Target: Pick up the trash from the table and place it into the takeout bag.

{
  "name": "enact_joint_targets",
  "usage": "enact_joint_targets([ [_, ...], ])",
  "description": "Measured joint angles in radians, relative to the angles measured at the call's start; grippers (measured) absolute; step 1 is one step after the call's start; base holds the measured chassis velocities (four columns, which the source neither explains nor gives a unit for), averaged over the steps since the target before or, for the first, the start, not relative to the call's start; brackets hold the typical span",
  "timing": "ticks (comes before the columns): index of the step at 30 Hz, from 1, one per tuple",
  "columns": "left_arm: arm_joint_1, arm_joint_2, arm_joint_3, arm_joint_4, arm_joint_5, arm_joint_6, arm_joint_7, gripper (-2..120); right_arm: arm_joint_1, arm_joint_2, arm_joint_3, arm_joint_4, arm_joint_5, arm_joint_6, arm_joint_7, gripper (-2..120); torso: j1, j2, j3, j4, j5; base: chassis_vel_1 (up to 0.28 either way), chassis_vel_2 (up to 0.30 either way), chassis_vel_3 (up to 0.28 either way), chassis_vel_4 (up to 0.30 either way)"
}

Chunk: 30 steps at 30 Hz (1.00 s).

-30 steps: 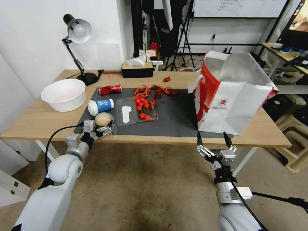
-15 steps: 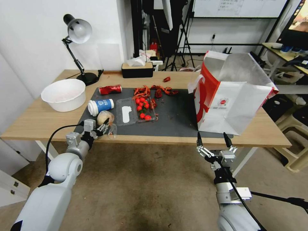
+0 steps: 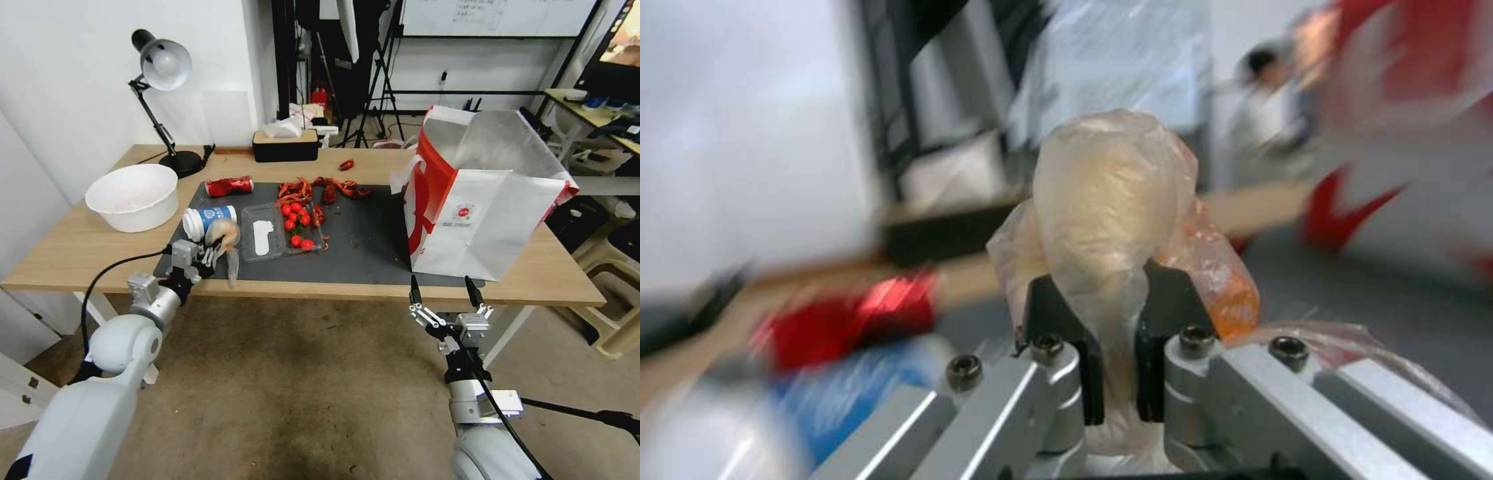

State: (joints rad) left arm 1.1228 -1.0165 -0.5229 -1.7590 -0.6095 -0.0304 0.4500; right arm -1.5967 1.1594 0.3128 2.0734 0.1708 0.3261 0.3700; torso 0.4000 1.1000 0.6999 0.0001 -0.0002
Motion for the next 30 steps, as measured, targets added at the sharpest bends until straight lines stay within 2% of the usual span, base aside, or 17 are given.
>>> enact_joint_targets([
  [3, -0.059, 0.059, 0.046, 0.003, -0.109, -0.052, 0.094, 5, 0.001, 0.003, 0.000, -0.002, -0.002, 0.002, 0.000, 100, 0.000, 0.000, 0.000, 0.0000, 0.0000, 0.000, 0.000, 0.000, 0.000],
  [4, -0.059, 0.059, 0.046, 0.003, -0.109, -0.052, 0.094, 5, 0.001, 0.003, 0.000, -0.002, -0.002, 0.002, 0.000, 100, 0.000, 0.000, 0.000, 0.0000, 0.0000, 0.000, 0.000, 0.000, 0.000],
  [5, -0.103, 0.093, 0.079, 0.009, -0.158, -0.064, 0.128, 5, 0.003, 0.005, -0.001, -0.002, -0.002, 0.004, -0.002, 100, 0.000, 0.000, 0.000, -0.0001, 0.0005, 0.000, 0.000, 0.000, 0.000],
  [6, -0.123, 0.106, 0.095, 0.013, -0.175, -0.065, 0.137, 5, 0.005, 0.006, -0.001, -0.002, -0.002, 0.005, -0.002, 100, 0.000, 0.000, 0.000, -0.0001, 0.0003, 0.000, 0.000, 0.000, 0.000],
  [11, -0.184, 0.138, 0.149, 0.023, -0.213, -0.068, 0.149, 5, 0.010, 0.010, -0.001, -0.003, -0.003, 0.008, -0.004, 100, 0.000, 0.000, 0.000, 0.0000, 0.0002, 0.000, 0.000, 0.000, 0.000],
  [14, -0.281, 0.161, 0.237, 0.045, -0.251, -0.065, 0.152, 5, 0.014, 0.012, -0.001, -0.004, -0.007, 0.008, -0.005, 100, 0.000, 0.000, 0.000, 0.0004, -0.0001, 0.000, 0.000, 0.000, 0.000],
  [15, -0.281, 0.161, 0.237, 0.045, -0.251, -0.065, 0.152, 5, 0.014, 0.012, -0.001, -0.004, -0.007, 0.008, -0.005, 100, 0.000, 0.000, 0.000, 0.0004, -0.0001, 0.000, 0.000, 0.000, 0.000],
  [18, -0.416, 0.162, 0.359, 0.080, -0.289, -0.055, 0.149, 5, 0.019, 0.015, 0.003, -0.004, -0.012, 0.008, -0.005, 100, 0.000, 0.000, 0.000, -0.0002, 0.0006, 0.000, 0.000, 0.000, 0.000],
  [19, -0.416, 0.162, 0.359, 0.080, -0.289, -0.055, 0.149, 5, 0.019, 0.015, 0.003, -0.004, -0.012, 0.008, -0.005, 100, 0.000, 0.000, 0.000, -0.0002, 0.0006, 0.000, 0.000, 0.000, 0.000],
  [21, -0.555, 0.130, 0.505, 0.137, -0.307, -0.049, 0.145, 5, 0.022, 0.021, 0.010, -0.004, -0.015, 0.008, -0.003, 100, 0.000, 0.000, 0.000, -0.0003, 0.0004, 0.000, 0.000, 0.000, 0.000],
  [23, -0.642, 0.100, 0.580, 0.176, -0.315, -0.045, 0.141, 5, 0.022, 0.024, 0.012, -0.004, -0.016, 0.007, -0.002, 100, 0.000, 0.000, 0.000, 0.0001, 0.0001, 0.000, 0.000, 0.000, 0.000],
  [27, -0.730, 0.061, 0.642, 0.215, -0.318, -0.041, 0.137, 5, 0.022, 0.027, 0.014, -0.006, -0.019, 0.007, -0.001, 100, 0.000, 0.000, 0.000, 0.0000, 0.0003, 0.000, 0.000, 0.000, 0.000],
  [30, -0.887, -0.028, 0.752, 0.290, -0.323, -0.036, 0.125, 5, 0.024, 0.033, 0.016, -0.012, -0.023, 0.008, 0.001, 100, 0.000, 0.000, 0.000, -0.0004, 0.0007, 0.000, 0.000, 0.000, 0.000],
])
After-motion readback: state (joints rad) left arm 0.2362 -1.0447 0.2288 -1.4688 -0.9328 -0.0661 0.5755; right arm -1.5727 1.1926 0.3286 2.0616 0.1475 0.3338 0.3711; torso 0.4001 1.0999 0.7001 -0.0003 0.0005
